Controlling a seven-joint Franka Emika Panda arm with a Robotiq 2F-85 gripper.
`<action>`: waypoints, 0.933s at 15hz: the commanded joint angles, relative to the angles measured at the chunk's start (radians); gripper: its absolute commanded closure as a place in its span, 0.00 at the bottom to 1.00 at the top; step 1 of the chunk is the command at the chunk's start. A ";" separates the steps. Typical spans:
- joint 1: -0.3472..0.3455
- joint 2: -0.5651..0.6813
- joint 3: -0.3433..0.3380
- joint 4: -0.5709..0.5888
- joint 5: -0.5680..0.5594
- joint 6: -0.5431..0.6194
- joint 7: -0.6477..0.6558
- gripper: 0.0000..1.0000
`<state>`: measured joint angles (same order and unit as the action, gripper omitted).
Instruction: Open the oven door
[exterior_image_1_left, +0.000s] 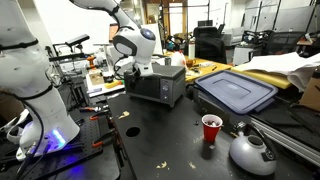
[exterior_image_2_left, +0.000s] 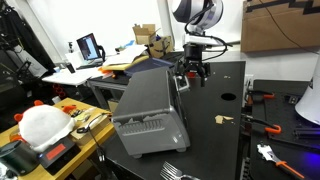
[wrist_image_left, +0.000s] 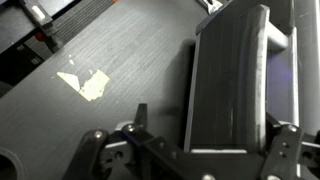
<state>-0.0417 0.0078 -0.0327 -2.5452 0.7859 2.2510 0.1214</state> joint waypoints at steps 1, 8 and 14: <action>-0.015 -0.008 -0.017 -0.028 0.112 0.003 -0.104 0.00; -0.036 0.003 -0.040 -0.077 0.307 -0.002 -0.329 0.00; -0.054 0.026 -0.061 -0.107 0.448 -0.031 -0.503 0.00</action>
<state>-0.0763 0.0119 -0.0751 -2.6389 1.1659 2.2445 -0.2947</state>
